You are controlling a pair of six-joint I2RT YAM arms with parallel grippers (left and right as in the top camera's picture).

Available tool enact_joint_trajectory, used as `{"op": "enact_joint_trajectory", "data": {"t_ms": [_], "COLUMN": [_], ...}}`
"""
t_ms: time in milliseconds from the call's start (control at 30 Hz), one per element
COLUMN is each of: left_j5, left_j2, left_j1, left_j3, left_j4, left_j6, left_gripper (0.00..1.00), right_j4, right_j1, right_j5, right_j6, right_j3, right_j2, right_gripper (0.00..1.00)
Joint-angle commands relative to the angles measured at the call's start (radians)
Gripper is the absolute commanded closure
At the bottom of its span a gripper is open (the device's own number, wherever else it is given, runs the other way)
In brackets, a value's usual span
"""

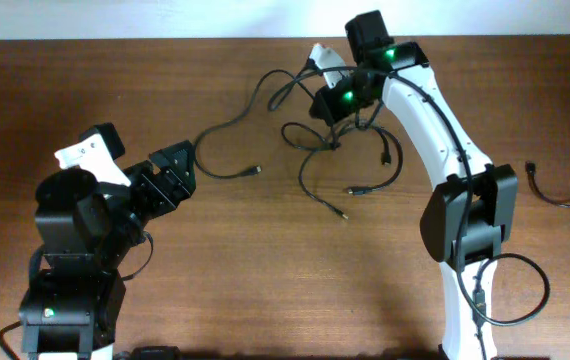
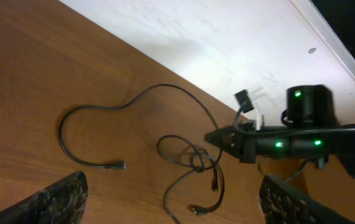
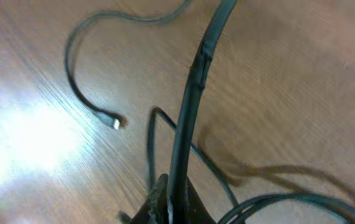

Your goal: Untangle cables

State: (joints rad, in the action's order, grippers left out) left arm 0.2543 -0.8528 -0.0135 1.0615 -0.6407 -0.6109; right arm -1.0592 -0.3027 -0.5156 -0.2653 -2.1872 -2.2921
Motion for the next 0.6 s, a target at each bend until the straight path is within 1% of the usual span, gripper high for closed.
{"op": "enact_joint_trajectory", "data": {"t_ms": [0,133,167,233,300,333,400,433,533,567], "left_j5": [0.011,0.011,0.011,0.011,0.011,0.012,0.015,0.022,0.061,0.067], "left_j2": [0.003,0.003,0.003,0.003,0.003,0.003,0.001,-0.001,-0.013,-0.021], "left_j1": [-0.002,-0.002,-0.002,-0.002,-0.002,-0.002,-0.002,-0.002,-0.002,-0.002], "left_j3": [0.008,0.008,0.008,0.008,0.008,0.008,0.008,0.008,0.008,0.008], "left_j4": [0.003,0.003,0.003,0.002,-0.001,-0.003,-0.004,-0.004,-0.005,-0.006], "left_j6": [-0.006,-0.006,-0.006,-0.005,-0.005,0.006,0.034,0.055,0.113,0.117], "left_gripper": [0.11,0.11,0.11,0.11,0.07,0.04,0.0,0.0,0.01,0.01], "right_j4": [-0.011,-0.076,-0.082,-0.074,-0.056,-0.038,0.021,0.066,0.243,0.349], "right_j1": [0.002,0.002,0.002,0.002,0.002,0.002,0.002,0.002,0.002,0.002], "right_j5": [-0.046,-0.046,-0.05,-0.054,-0.059,-0.071,-0.147,-0.199,-0.333,-0.374], "right_j6": [-0.014,-0.009,0.019,0.069,0.13,0.168,0.228,0.264,0.401,0.459], "right_j3": [-0.163,-0.437,-0.517,-0.612,-0.706,-0.739,-0.778,-0.788,-0.79,-0.79], "right_j2": [0.067,0.078,0.078,0.078,0.078,0.078,0.078,0.079,0.078,0.078], "right_gripper": [0.96,0.96,0.96,0.96,0.96,0.96,0.96,0.96,0.96,0.96]}}
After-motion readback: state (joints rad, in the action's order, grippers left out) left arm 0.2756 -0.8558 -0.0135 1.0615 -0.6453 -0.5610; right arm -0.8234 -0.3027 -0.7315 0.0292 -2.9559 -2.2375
